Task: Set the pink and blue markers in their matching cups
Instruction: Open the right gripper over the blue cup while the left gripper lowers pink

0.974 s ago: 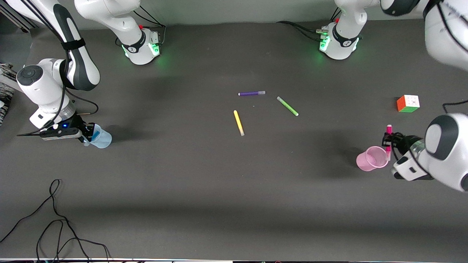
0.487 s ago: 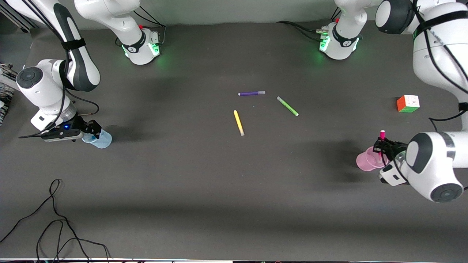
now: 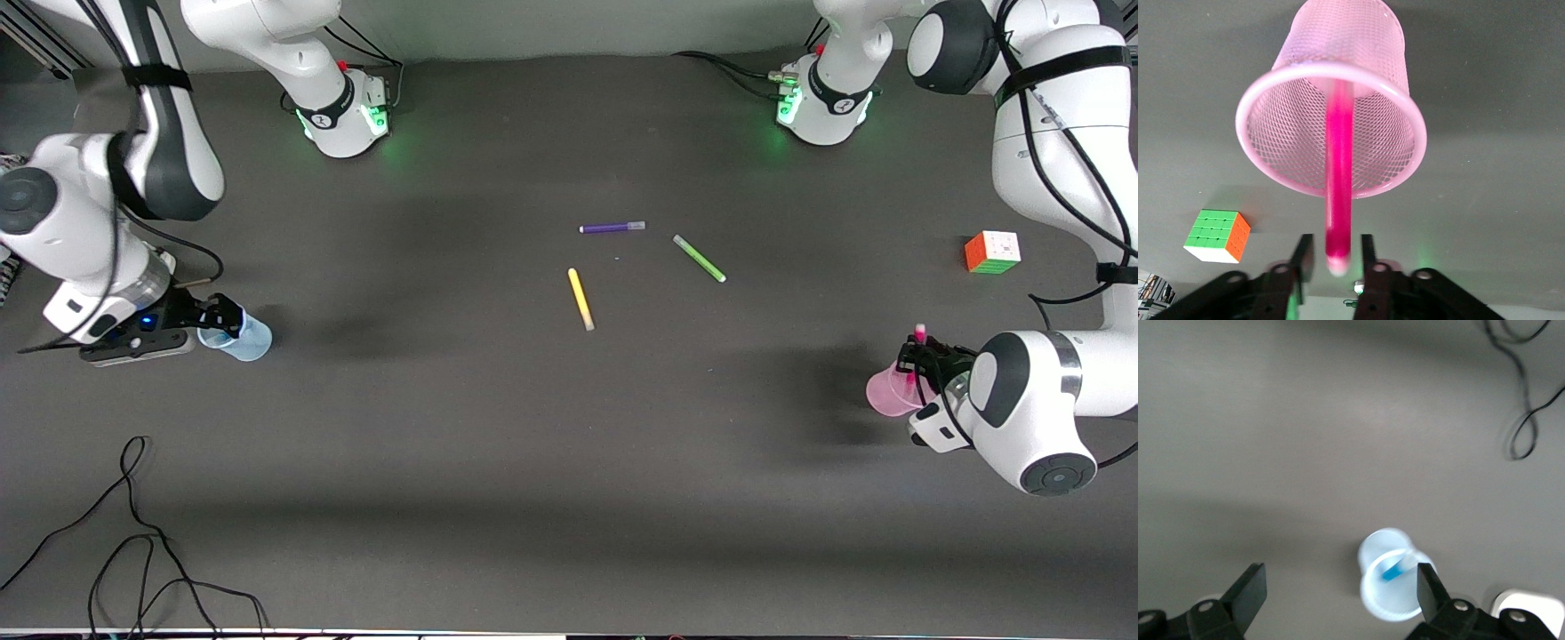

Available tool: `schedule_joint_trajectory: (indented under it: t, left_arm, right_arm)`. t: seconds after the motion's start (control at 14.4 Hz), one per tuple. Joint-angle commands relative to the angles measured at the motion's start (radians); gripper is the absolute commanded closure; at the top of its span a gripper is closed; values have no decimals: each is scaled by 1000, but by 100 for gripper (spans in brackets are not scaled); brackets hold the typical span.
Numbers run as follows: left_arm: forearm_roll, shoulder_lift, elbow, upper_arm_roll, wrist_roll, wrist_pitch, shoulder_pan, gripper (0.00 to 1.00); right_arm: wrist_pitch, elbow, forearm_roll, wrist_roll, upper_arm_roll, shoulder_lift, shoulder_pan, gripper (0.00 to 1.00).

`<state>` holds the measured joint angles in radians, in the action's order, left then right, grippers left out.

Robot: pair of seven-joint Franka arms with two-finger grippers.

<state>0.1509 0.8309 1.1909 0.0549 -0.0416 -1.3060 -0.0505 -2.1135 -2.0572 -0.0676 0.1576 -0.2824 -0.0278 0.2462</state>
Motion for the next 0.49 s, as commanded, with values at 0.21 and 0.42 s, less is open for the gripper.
schedule_joint_trajectory:
  t: [0.21,0.42]
  left_arm:
    - [10,-142,-24,3,-96,-19,-12,0]
    - [-37,-355,148,2,-162,-154,-55,0]
  right_arm:
    - [208,155,143,-113,32,55,1,0]
    - [278,198,130,-144,48,89,-2,0]
